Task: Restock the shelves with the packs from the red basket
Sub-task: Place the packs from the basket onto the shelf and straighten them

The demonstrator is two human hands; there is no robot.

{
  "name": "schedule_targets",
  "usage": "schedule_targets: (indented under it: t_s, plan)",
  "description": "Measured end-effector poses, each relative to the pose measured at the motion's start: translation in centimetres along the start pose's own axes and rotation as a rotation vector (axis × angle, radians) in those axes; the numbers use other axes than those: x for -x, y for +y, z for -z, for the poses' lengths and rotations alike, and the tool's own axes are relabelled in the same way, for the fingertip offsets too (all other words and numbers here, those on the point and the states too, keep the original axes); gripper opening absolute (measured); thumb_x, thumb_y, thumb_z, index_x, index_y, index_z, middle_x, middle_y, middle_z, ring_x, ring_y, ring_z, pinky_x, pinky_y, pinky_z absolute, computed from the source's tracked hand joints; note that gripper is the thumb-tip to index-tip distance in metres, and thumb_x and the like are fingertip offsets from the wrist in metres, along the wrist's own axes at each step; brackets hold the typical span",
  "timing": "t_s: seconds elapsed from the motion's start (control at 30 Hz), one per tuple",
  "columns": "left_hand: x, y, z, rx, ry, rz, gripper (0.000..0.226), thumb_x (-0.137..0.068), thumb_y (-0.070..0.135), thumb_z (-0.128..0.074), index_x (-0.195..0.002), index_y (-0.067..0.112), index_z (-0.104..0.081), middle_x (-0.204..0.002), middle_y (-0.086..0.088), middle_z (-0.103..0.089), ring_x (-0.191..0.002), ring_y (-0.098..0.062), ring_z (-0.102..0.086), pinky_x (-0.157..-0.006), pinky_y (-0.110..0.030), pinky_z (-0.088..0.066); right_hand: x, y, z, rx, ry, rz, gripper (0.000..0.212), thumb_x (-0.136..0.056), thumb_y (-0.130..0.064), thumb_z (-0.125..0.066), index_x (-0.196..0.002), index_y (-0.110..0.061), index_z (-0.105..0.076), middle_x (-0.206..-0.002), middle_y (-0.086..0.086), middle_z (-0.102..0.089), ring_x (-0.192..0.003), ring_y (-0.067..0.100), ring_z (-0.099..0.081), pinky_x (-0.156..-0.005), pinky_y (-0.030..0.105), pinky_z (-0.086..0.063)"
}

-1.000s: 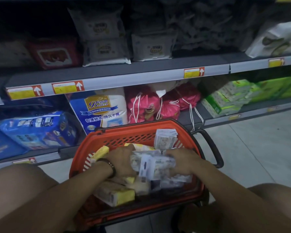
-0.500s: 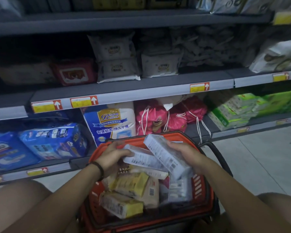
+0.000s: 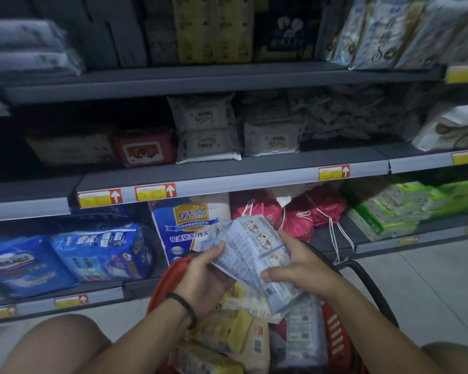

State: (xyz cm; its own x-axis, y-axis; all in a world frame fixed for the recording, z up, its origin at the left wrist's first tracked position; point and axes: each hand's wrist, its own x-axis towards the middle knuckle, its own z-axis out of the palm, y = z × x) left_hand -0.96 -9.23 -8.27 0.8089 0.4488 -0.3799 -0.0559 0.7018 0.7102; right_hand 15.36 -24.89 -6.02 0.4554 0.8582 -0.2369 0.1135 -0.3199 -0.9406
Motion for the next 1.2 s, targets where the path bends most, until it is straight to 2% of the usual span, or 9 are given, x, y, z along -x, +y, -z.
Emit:
schedule_targets:
  t_s: [0.1, 0.17, 0.3, 0.47, 0.57, 0.73, 0.93, 1.1, 1.2]
  plan:
    - [-0.1, -0.2, -0.4, -0.062, 0.025, 0.051, 0.058, -0.099, 0.056, -0.047, -0.137, 0.016, -0.065, -0.134, -0.016, -0.070, -0.130, -0.040, -0.061, -0.116, -0.065, -0.037, 0.0, -0.5, -1.5, 0.033, 0.003, 0.025, 0.078, -0.062, -0.024, -0.092, -0.131, -0.033, -0.056, -0.120, -0.003, -0.078, -0.110, 0.018, -0.076, -0.100, 0.052, -0.059]
    - [-0.3, -0.4, -0.7, -0.111, 0.032, 0.032, 0.066, -0.093, 0.066, -0.054, -0.138, 0.019, -0.065, -0.135, -0.015, -0.070, -0.128, -0.040, -0.063, -0.112, -0.067, -0.041, -0.1, -0.6, -2.3, 0.060, 0.022, 0.051, 0.073, -0.064, -0.023, -0.092, -0.128, -0.032, -0.056, -0.118, -0.002, -0.077, -0.108, 0.019, -0.075, -0.099, 0.055, -0.058]
    - [0.2, -0.3, -1.5, -0.207, 0.070, -0.040, 0.065, -0.076, 0.044, -0.080, -0.132, 0.014, -0.066, -0.123, -0.015, -0.076, -0.115, -0.039, -0.071, -0.093, -0.064, -0.057, 0.1, -1.0, -2.5, 0.051, 0.081, 0.082, 0.066, -0.068, -0.019, -0.093, -0.124, -0.037, -0.063, -0.114, 0.002, -0.078, -0.102, 0.023, -0.078, -0.093, 0.057, -0.061]
    - [0.1, 1.0, -2.2, -0.115, 0.238, -0.176, 0.043, -0.085, 0.024, -0.080, -0.125, 0.011, -0.069, -0.108, -0.016, -0.079, -0.098, -0.039, -0.077, -0.085, -0.061, -0.061, 0.9, -2.0, -3.2, 0.360, 0.305, 0.153, 0.087, -0.065, -0.067, -0.085, -0.142, -0.049, -0.049, -0.135, -0.013, -0.049, -0.124, 0.006, -0.056, -0.105, 0.038, -0.051]
    - [-0.2, 2.4, -2.0, 0.023, 0.397, -0.269, 0.053, -0.077, 0.027, -0.088, -0.126, 0.023, -0.066, -0.110, -0.013, -0.079, -0.094, -0.037, -0.078, -0.081, -0.067, -0.060, 1.9, -1.9, -4.3, 0.297, 0.372, 0.228, 0.107, -0.061, -0.078, -0.081, -0.153, -0.050, -0.036, -0.145, -0.018, -0.043, -0.130, 0.006, -0.052, -0.103, 0.035, -0.051]
    - [1.8, 5.8, -2.3, 0.179, 0.416, -0.371, 0.054, -0.075, 0.027, -0.090, -0.121, 0.029, -0.062, -0.107, -0.012, -0.080, -0.093, -0.039, -0.078, -0.077, -0.075, -0.056, 1.5, -2.0, -7.8, 0.079, 0.360, 0.344, 0.114, -0.057, -0.055, -0.098, -0.153, -0.058, -0.037, -0.154, -0.027, -0.044, -0.140, 0.004, -0.051, -0.104, 0.045, -0.057]
    - [6.3, 11.2, -3.3, 0.115, 0.350, -0.484, 0.049, -0.080, 0.034, -0.084, -0.124, 0.035, -0.063, -0.112, -0.007, -0.079, -0.102, -0.035, -0.076, -0.077, -0.070, -0.059, -1.3, -7.0, -10.4, -0.016, 0.556, 0.524, 0.083, -0.073, -0.040, -0.094, -0.145, -0.051, -0.053, -0.145, -0.018, -0.059, -0.131, 0.011, -0.062, -0.102, 0.046, -0.059]
    - [10.3, 17.5, -2.6, 0.006, 0.275, -0.636, 0.035, -0.087, 0.028, -0.080, -0.120, 0.031, -0.069, -0.117, -0.008, -0.077, -0.107, -0.036, -0.074, -0.080, -0.064, -0.061, -3.0, -14.4, -12.5, -0.113, 0.449, 0.648, 0.067, -0.084, -0.027, -0.089, -0.137, -0.054, -0.060, -0.143, -0.022, -0.061, -0.126, 0.001, -0.064, -0.100, 0.032, -0.059]
    - [12.2, 21.4, -1.7, -0.210, 0.283, -0.762, 0.047, -0.083, 0.019, -0.084, -0.124, 0.033, -0.066, -0.114, -0.004, -0.079, -0.100, -0.027, -0.078, -0.083, -0.058, -0.063, -4.0, -19.0, -13.6, -0.079, 0.452, 0.708, 0.067, -0.084, -0.025, -0.090, -0.137, -0.053, -0.061, -0.138, -0.025, -0.060, -0.120, -0.008, -0.062, -0.094, 0.019, -0.057]
